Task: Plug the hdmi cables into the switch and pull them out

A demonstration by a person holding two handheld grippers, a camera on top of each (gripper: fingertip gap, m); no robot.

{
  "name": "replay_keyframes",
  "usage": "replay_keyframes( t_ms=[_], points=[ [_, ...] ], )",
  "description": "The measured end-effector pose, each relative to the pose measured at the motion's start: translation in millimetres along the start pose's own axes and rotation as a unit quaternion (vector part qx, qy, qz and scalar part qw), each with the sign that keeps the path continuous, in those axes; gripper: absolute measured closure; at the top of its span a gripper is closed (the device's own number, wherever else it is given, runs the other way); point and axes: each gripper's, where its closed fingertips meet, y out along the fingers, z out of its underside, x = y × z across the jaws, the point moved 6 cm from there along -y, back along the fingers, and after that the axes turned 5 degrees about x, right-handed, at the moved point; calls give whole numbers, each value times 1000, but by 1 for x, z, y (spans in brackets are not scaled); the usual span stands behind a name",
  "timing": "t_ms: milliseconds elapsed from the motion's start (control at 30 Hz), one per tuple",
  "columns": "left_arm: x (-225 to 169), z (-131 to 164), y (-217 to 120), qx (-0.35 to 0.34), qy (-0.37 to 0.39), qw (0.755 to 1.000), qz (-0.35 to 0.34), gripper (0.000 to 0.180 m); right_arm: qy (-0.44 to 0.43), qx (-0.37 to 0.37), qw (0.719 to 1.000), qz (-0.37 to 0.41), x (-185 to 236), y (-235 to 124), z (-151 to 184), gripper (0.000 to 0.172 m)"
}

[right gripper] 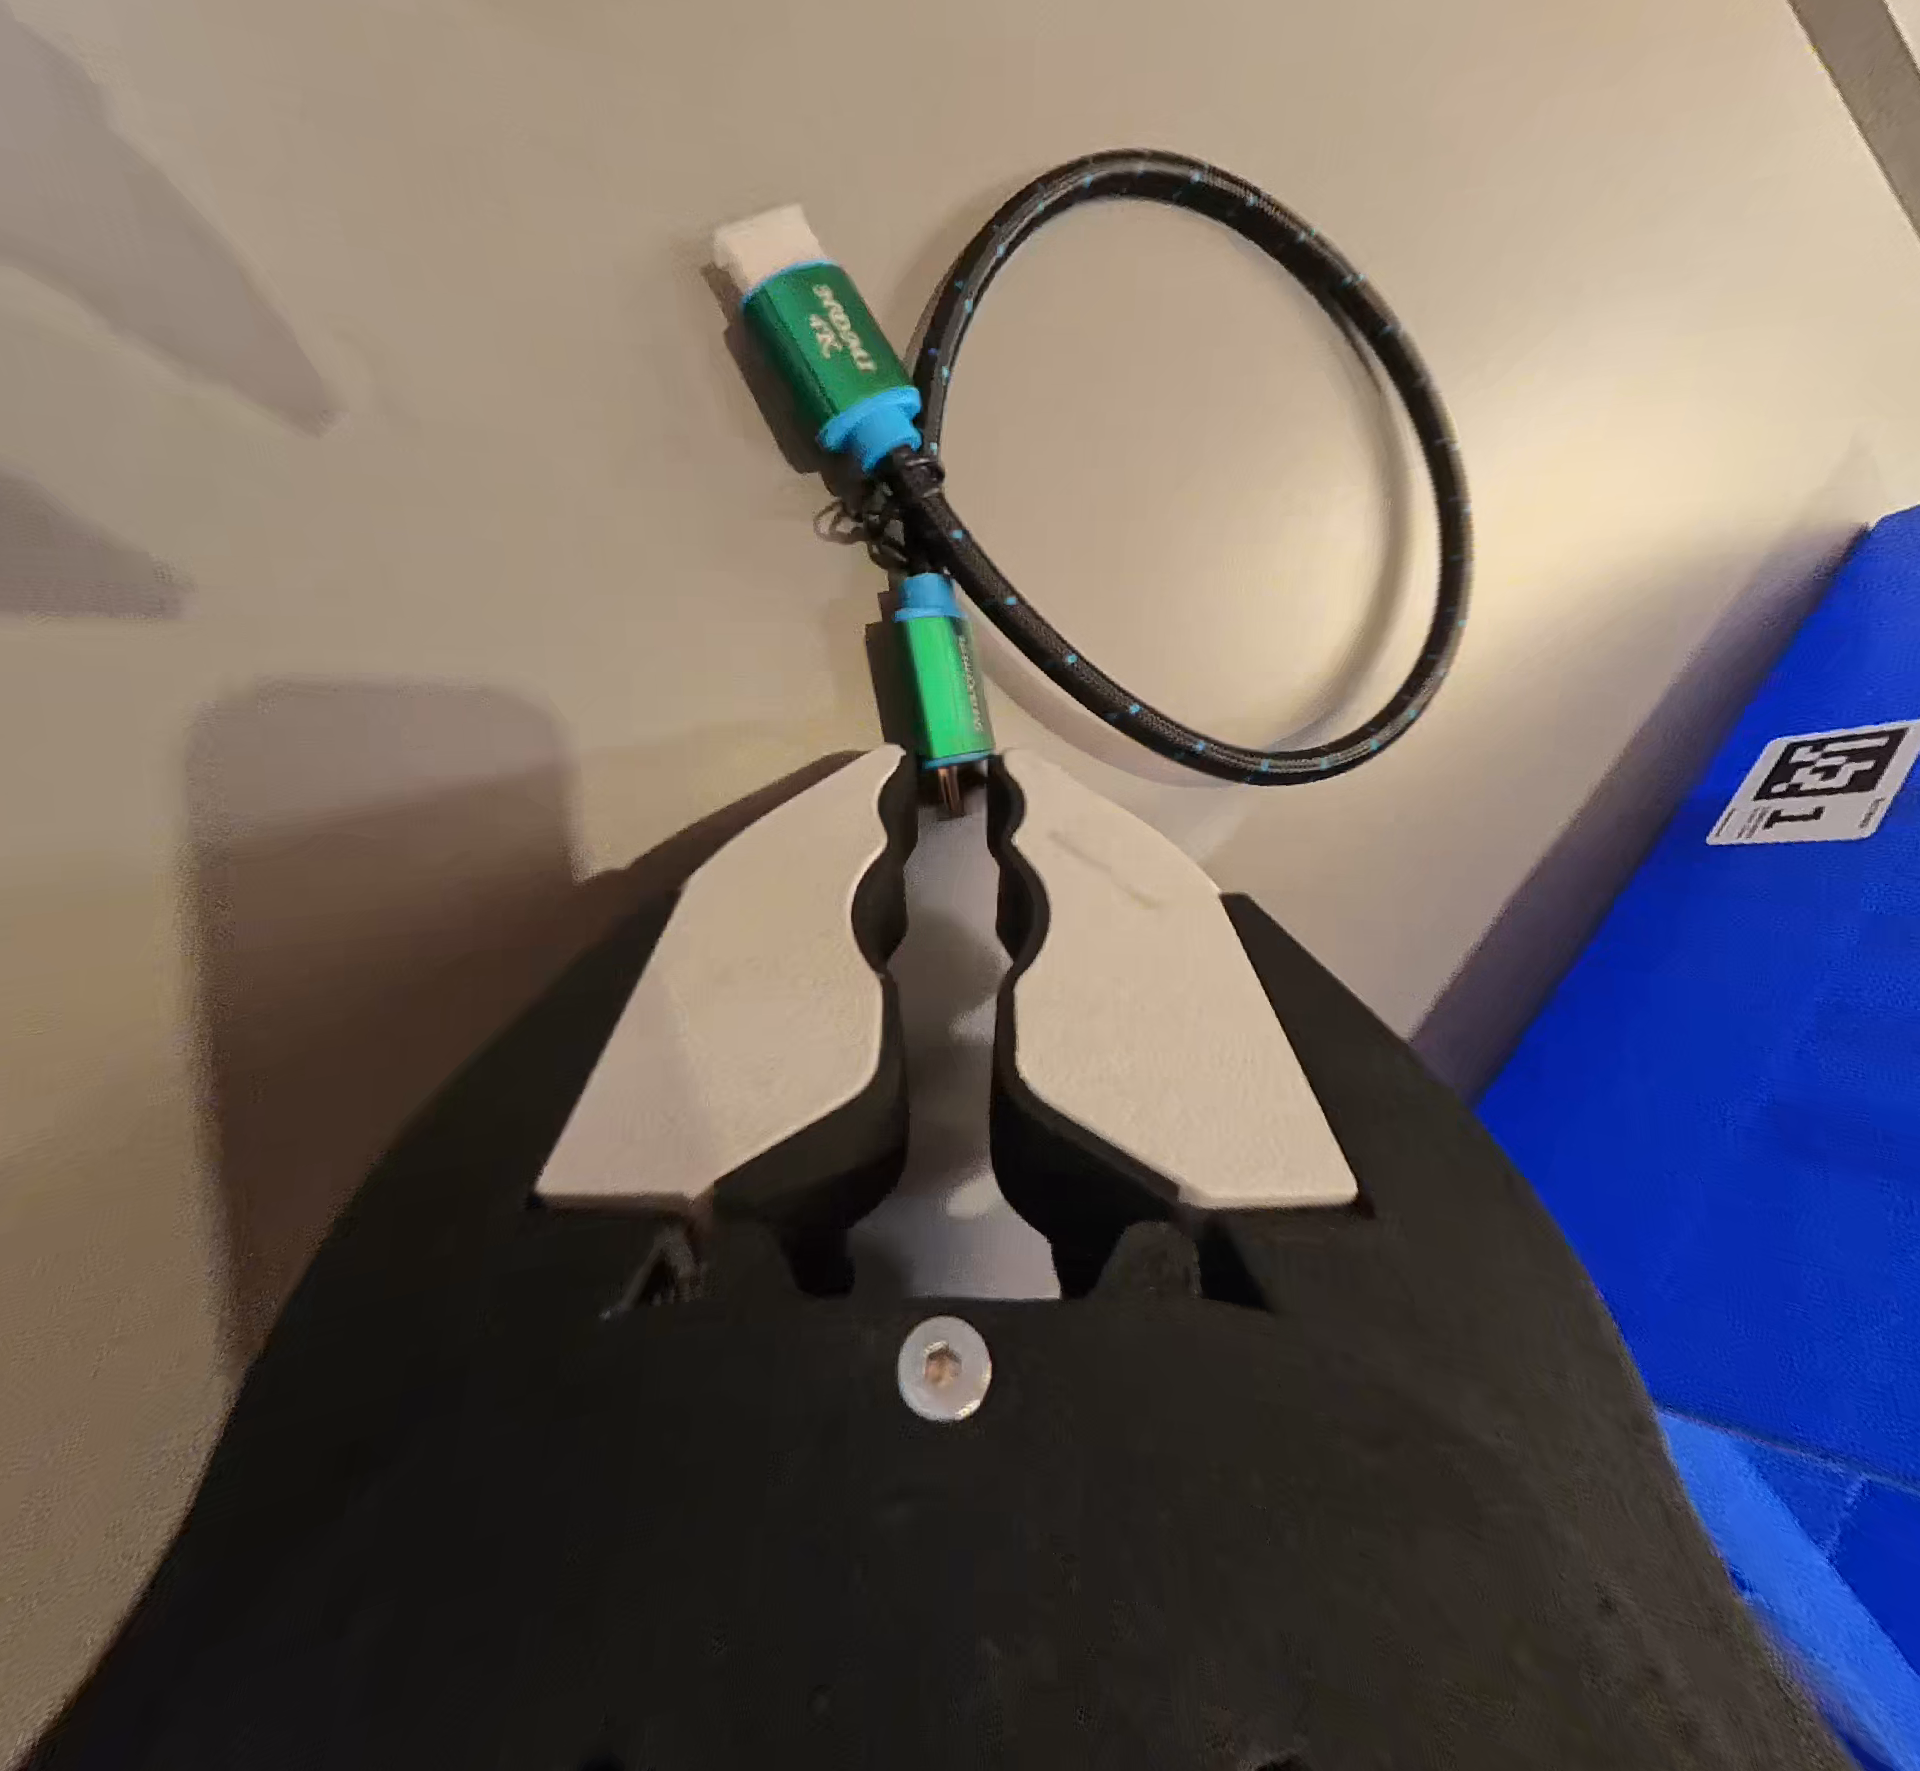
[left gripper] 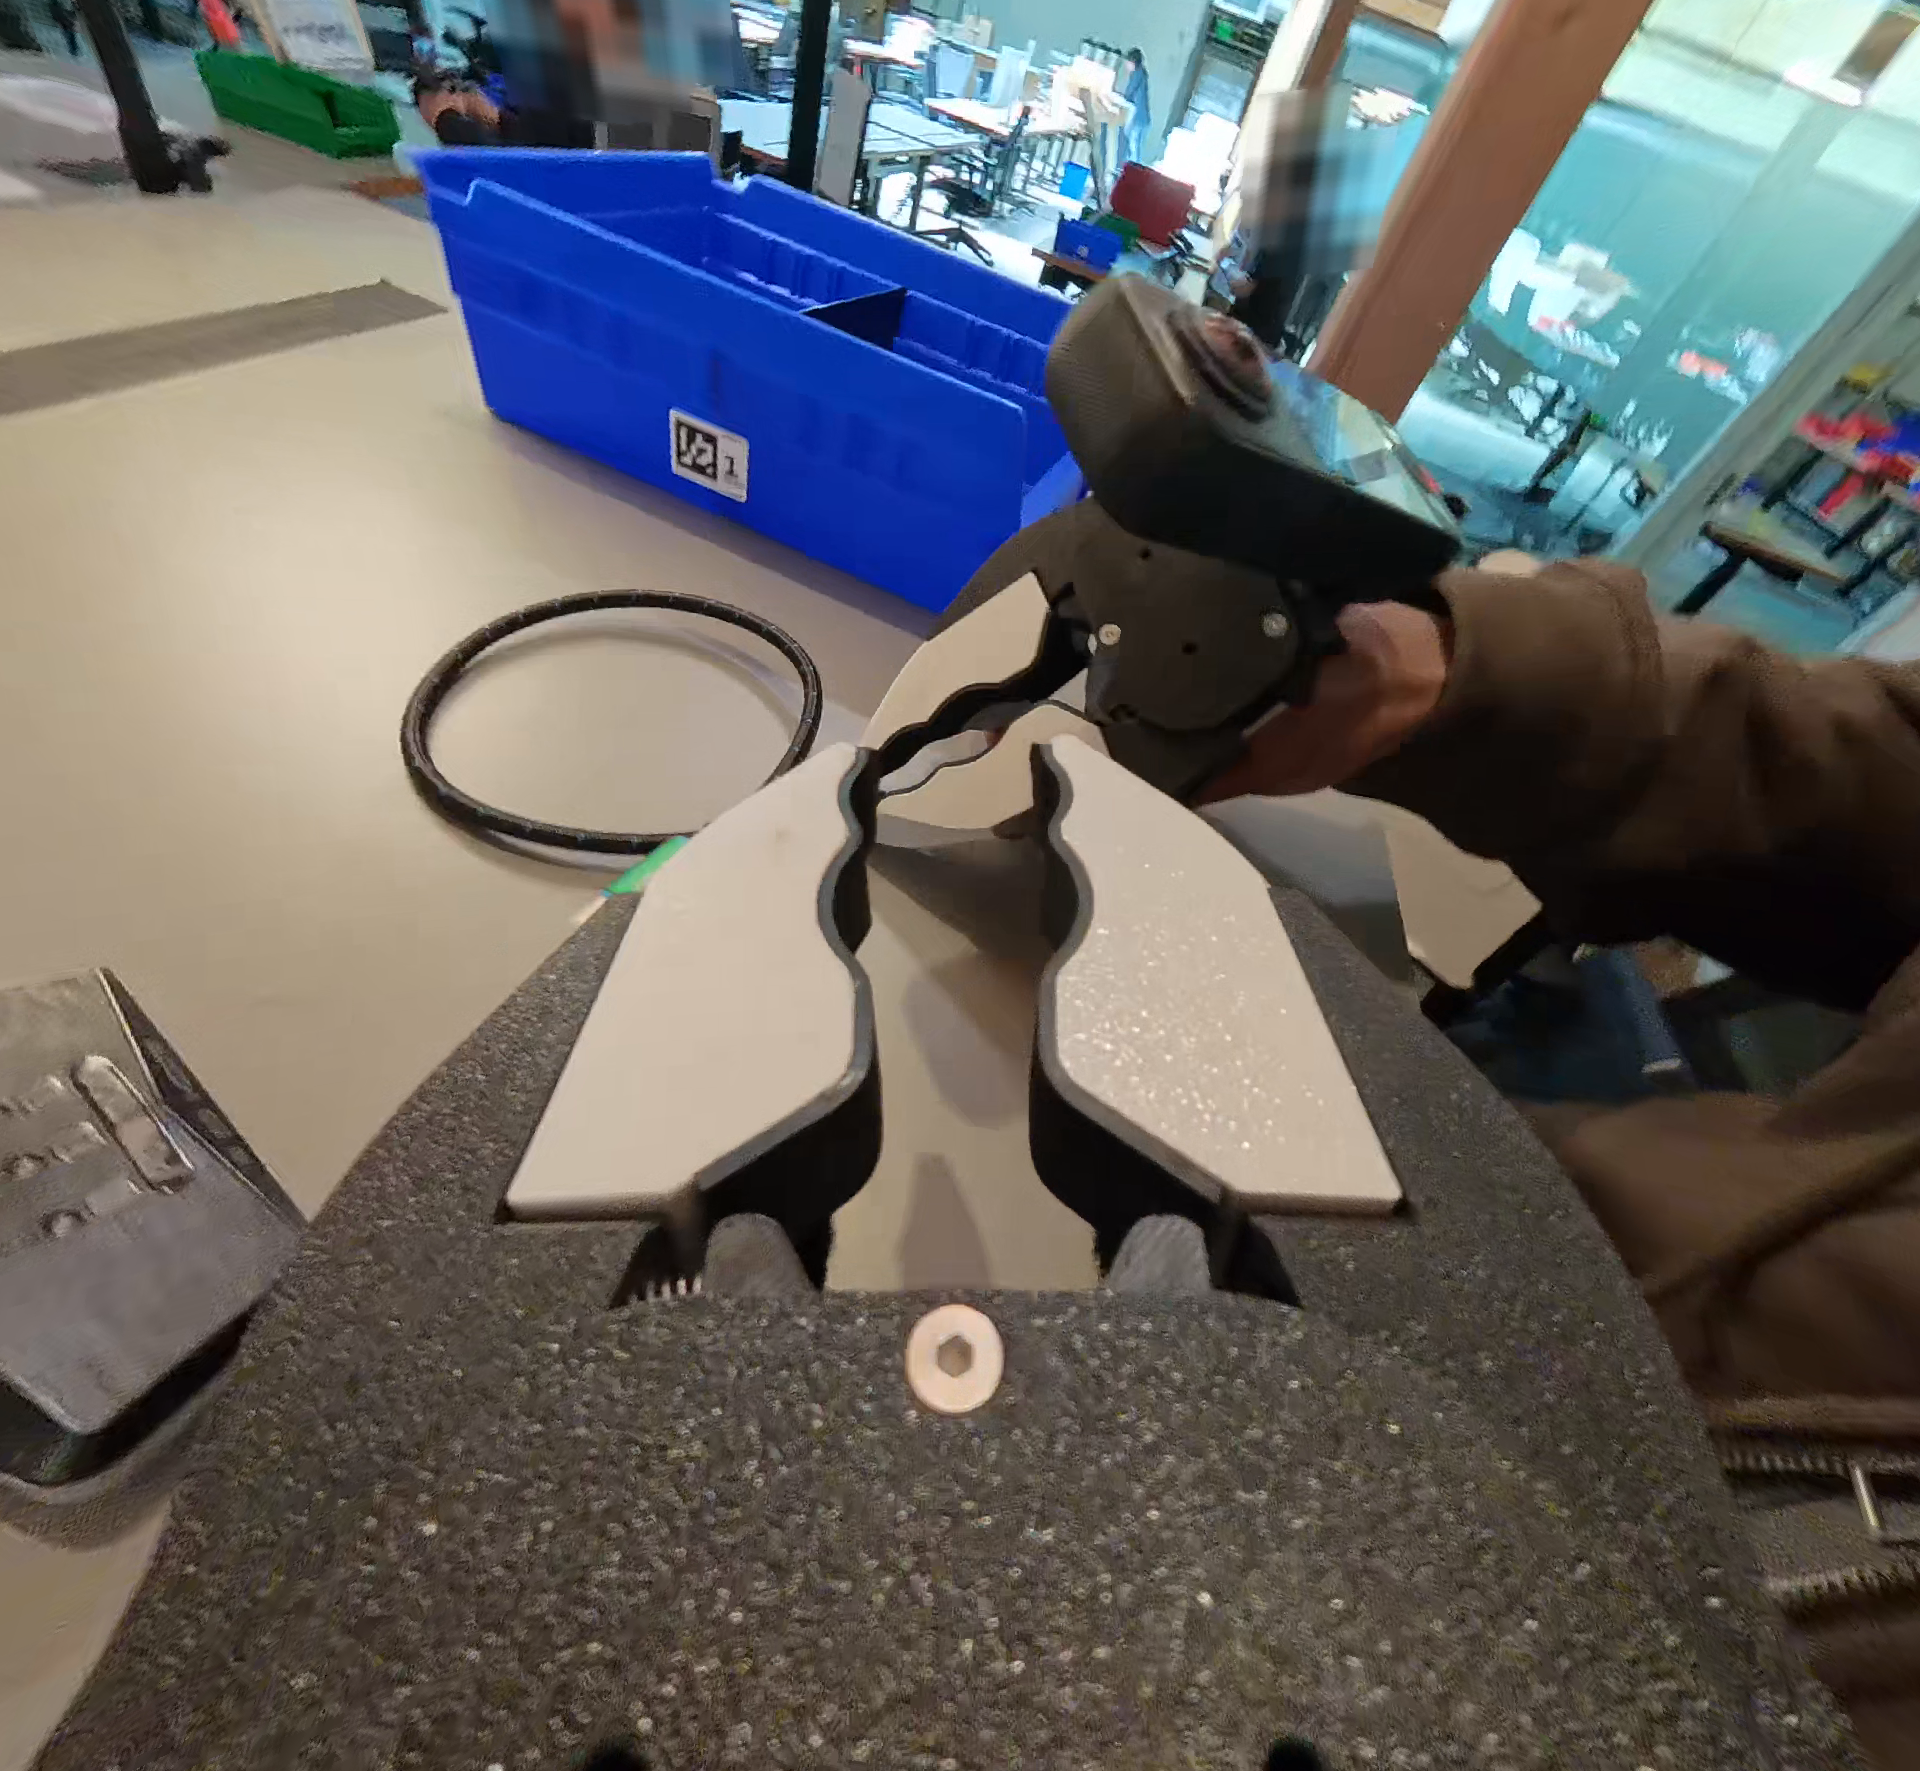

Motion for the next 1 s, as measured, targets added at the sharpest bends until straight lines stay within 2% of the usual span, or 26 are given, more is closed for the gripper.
replay_keyframes(
  t_ms=[100, 200, 300, 367, 467, 600, 700, 733, 767, 833, 933, 1000],
  points=[
    [9, 11, 7, 15, -78, 996, -28, 154, 11, 6, 1000, 4, 3, 1, -5, 160],
    [20, 29, 11, 66, -154, 985, -52, 157, 78, 3, 997, -24, 9, 1, -9, 160],
    [30, 33, 7, 64, -166, 980, -95, 157, 189, -25, 974, -123, 24, -2, -18, 154],
    [31, 30, 0, 49, -155, 981, -109, 157, 202, -49, 961, -183, 30, -7, -25, 150],
    [31, 31, -9, 47, -159, 980, -112, 157, 149, -81, 968, -184, 21, -19, -29, 144],
    [29, 35, -16, 46, -174, 978, -105, 157, 2, -117, 986, -117, 3, -29, -36, 138],
    [27, 37, -17, 45, -181, 977, -101, 157, -120, -63, 988, -80, 7, -11, -34, 125],
    [27, 37, -17, 46, -183, 977, -98, 157, -148, -40, 986, -62, 8, -3, -33, 126],
    [26, 37, -17, 47, -185, 977, -94, 157, -167, -21, 985, -44, 9, 5, -33, 138],
    [26, 39, -16, 58, -194, 975, -88, 156, -172, -13, 984, -34, 13, 12, -37, 161],
    [28, 51, -15, 98, -247, 961, -81, 155, -105, -15, 993, -42, 16, 15, -43, 163],
    [30, 54, -15, 86, -293, 950, -60, 154, -37, -39, 997, -48, 15, 12, -47, 165]
  ],
)
